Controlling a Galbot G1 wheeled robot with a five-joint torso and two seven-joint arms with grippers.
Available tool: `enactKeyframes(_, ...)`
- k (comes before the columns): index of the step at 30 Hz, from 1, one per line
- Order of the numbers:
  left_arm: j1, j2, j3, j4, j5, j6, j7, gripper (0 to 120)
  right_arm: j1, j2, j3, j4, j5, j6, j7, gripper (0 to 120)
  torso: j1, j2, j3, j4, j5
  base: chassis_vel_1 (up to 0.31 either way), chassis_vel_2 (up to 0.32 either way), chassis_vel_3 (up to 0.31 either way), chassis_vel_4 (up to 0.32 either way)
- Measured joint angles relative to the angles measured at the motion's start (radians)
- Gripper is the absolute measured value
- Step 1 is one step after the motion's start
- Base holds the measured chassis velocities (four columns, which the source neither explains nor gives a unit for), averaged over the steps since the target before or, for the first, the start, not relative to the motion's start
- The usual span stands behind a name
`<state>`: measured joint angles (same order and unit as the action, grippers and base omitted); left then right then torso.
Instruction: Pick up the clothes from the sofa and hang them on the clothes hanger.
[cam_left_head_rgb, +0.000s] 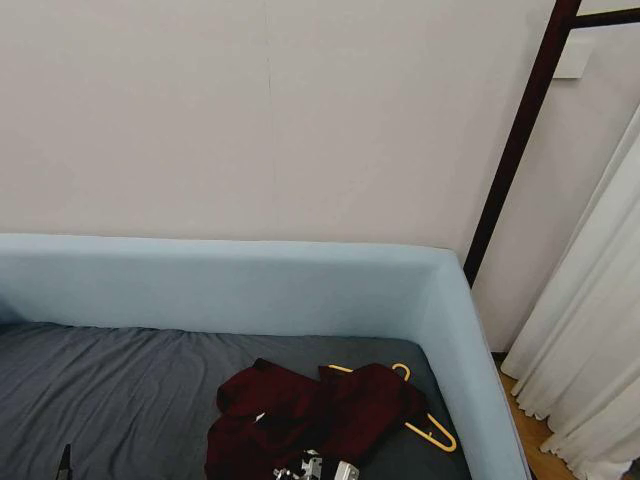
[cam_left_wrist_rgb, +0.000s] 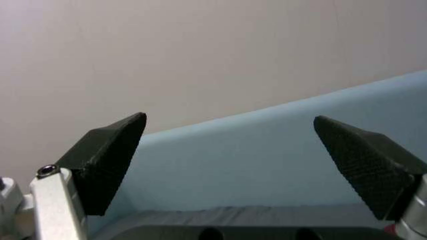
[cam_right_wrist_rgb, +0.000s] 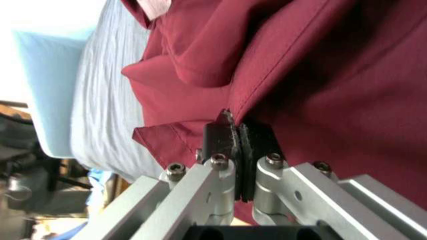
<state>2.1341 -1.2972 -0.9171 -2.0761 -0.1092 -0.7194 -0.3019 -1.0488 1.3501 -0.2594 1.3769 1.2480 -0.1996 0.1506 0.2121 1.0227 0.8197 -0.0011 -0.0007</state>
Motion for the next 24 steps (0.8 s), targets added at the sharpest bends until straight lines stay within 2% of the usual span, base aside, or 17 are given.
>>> enactKeyframes(3,-0.023,0.025,0.003,0.0,-0.017,0.025,0.005,99,-0.008,-0.056,-0.012,0.067,-0.042,-0.015,0.026,0,0.0,0.0,0.0,0.0,0.0001,0.0,0.0,0.0,0.0)
enactKeyframes(5,-0.042,0.077,0.006,-0.003,-0.039,0.056,0.018,99,-0.027,-0.123,-0.039,0.147,-0.116,-0.027,0.046,0,0.0,0.0,0.0,0.0,-0.0002,0.0,0.0,0.0,0.0)
enactKeyframes(6,-0.042,0.077,0.006,-0.003,-0.039,0.056,0.018,99,-0.027,-0.123,-0.039,0.147,-0.116,-0.027,0.046,0,0.0,0.0,0.0,0.0,-0.0002,0.0,0.0,0.0,0.0)
enactKeyframes(7,-0.045,0.101,0.007,-0.005,-0.044,0.065,0.023,99,-0.033,-0.144,-0.047,0.169,-0.141,-0.03,0.049,0,0.0,0.0,0.0,-0.0003,0.0001,0.0,0.0,0.0,0.0)
enactKeyframes(10,-0.045,0.233,0.011,-0.013,-0.057,0.091,0.029,99,-0.056,-0.223,-0.058,0.249,-0.218,-0.048,0.067,0,0.0,0.0,0.0,-0.0001,-0.0001,0.0,0.0,0.0,0.0)
enactKeyframes(11,-0.045,0.233,0.011,-0.013,-0.057,0.091,0.029,99,-0.056,-0.223,-0.058,0.249,-0.218,-0.048,0.067,0,0.0,0.0,0.0,-0.0001,-0.0001,0.0,0.0,0.0,0.0)
enactKeyframes(12,-0.04,0.296,0.013,-0.015,-0.07,0.101,0.033,99,-0.065,-0.253,-0.057,0.278,-0.247,-0.054,0.072,0,0.0,0.0,0.0,-0.0002,0.0001,0.0,0.0,0.0,0.0)
enactKeyframes(15,-0.035,0.415,0.014,-0.007,-0.109,0.113,0.043,99,-0.081,-0.322,-0.043,0.331,-0.301,-0.067,0.076,0,0.0,0.0,0.0,-0.0002,-0.0002,0.0,0.0,0.0,0.0)
enactKeyframes(16,-0.037,0.493,0.013,0.008,-0.136,0.118,0.055,99,-0.09,-0.364,-0.038,0.354,-0.337,-0.07,0.075,0,0.0,0.0,0.0,-0.0001,-0.0002,0.0,0.0,0.0,0.0)
enactKeyframes(17,-0.037,0.493,0.013,0.008,-0.136,0.118,0.055,99,-0.09,-0.364,-0.038,0.354,-0.337,-0.07,0.075,0,0.0,0.0,0.0,-0.0001,-0.0002,0.0,0.0,0.0,0.0)
enactKeyframes(21,-0.058,0.713,0.016,0.073,-0.208,0.093,0.121,98,-0.108,-0.446,-0.022,0.393,-0.449,-0.065,0.067,0,0.0,0.0,0.0,-0.0002,0.0,0.0,0.0,0.0,0.0)
enactKeyframes(22,-0.058,0.713,0.016,0.073,-0.208,0.093,0.121,98,-0.108,-0.446,-0.022,0.393,-0.449,-0.065,0.067,0,0.0,0.0,0.0,-0.0002,0.0,0.0,0.0,0.0,0.0)
enactKeyframes(23,-0.079,0.795,0.031,0.111,-0.237,0.07,0.164,98,-0.119,-0.47,-0.014,0.407,-0.498,-0.057,0.06,0,0.0,0.0,0.0,-0.0004,-0.0001,0.0,0.0,0.0,0.0)
enactKeyframes(24,-0.135,0.894,0.085,0.167,-0.273,0.046,0.201,99,-0.136,-0.491,0.001,0.431,-0.543,-0.05,0.052,0,0.0,0.0,0.0,-0.0002,-0.0001,0.0,0.0,0.0,0.0)
